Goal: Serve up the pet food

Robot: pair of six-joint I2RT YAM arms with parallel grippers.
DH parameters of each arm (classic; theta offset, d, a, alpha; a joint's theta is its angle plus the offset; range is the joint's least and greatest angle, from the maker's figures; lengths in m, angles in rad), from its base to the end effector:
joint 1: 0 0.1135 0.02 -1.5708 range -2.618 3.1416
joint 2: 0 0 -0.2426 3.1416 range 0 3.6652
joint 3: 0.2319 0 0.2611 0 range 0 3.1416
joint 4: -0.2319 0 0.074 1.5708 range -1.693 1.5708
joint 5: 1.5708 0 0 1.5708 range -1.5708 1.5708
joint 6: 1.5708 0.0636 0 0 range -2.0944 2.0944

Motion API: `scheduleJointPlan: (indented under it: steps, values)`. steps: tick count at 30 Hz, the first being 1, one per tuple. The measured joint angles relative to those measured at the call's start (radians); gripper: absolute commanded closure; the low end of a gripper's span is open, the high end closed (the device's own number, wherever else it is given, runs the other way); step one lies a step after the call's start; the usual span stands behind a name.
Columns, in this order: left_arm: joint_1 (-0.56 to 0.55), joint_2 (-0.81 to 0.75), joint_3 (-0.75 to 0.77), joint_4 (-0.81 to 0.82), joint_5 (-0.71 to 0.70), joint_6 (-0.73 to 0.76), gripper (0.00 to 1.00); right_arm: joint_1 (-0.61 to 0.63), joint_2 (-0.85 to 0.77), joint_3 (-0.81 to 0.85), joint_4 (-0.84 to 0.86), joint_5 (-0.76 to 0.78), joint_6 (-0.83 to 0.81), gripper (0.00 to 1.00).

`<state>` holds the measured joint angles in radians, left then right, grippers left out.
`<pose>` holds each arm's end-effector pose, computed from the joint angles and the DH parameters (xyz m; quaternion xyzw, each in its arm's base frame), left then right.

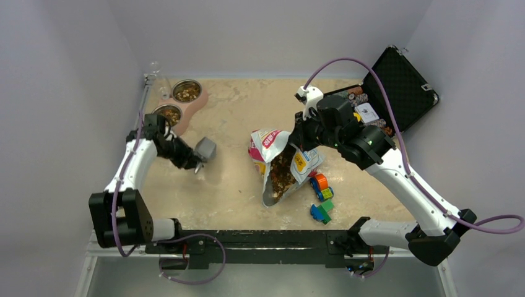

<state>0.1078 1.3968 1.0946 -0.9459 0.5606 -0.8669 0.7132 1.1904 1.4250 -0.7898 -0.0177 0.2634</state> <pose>0.2810 -0.0036 0.2128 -0.4049 0.8589 -0.3108 0.0422 0.2111 0.1841 0.3837 -0.1990 0.8508 0.2349 0.4258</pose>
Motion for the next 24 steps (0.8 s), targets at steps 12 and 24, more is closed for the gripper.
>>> scheduleJointPlan:
  steps: [12, 24]
  values:
    - [0.019, -0.581, -0.529, 0.133, -0.184, 0.044, 1.00, 0.000, 0.000, 0.000, -0.004, 0.000, 0.000, 1.00]
    - [0.023, -0.576, -0.522, -0.014, -0.348, -0.126, 0.85, 0.000, -0.007, 0.000, -0.014, 0.000, 0.000, 1.00]
